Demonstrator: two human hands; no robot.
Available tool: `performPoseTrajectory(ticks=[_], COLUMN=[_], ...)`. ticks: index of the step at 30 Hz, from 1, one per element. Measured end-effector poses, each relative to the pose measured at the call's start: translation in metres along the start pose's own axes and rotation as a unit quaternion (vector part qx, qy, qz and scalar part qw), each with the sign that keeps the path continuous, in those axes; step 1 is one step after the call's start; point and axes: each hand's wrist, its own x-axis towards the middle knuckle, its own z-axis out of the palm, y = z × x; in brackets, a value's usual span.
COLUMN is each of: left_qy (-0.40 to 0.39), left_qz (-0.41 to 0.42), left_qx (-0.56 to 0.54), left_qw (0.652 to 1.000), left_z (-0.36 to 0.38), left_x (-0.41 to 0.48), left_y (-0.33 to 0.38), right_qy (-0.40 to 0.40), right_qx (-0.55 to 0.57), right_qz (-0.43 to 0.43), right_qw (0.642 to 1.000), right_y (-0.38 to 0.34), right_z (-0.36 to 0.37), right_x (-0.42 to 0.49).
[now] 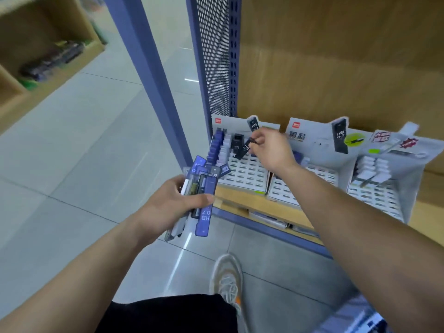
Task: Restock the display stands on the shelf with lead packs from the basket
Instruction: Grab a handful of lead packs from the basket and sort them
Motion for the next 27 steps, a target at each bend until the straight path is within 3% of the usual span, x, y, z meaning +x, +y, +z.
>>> performPoseTrajectory(ticks=[9,27], left_qy=[-0.010,-0.014], left_qz=[-0.007,-0.003], left_qx=[0.014,0.006], left_qw=[1.000,1.000], left_z=[-0.002,-0.004], left_x=[0.012,0.017], left_y=[-0.010,-0.005], right_qy=[0.028,-0.019], right_qx=[0.011,-0.026], right_qz=[0.014,-0.026], right_qw=[0.999,0.999], right_y=[0.011,0.008], right_z=[0.018,0.022], right_x=[0.023,0.024])
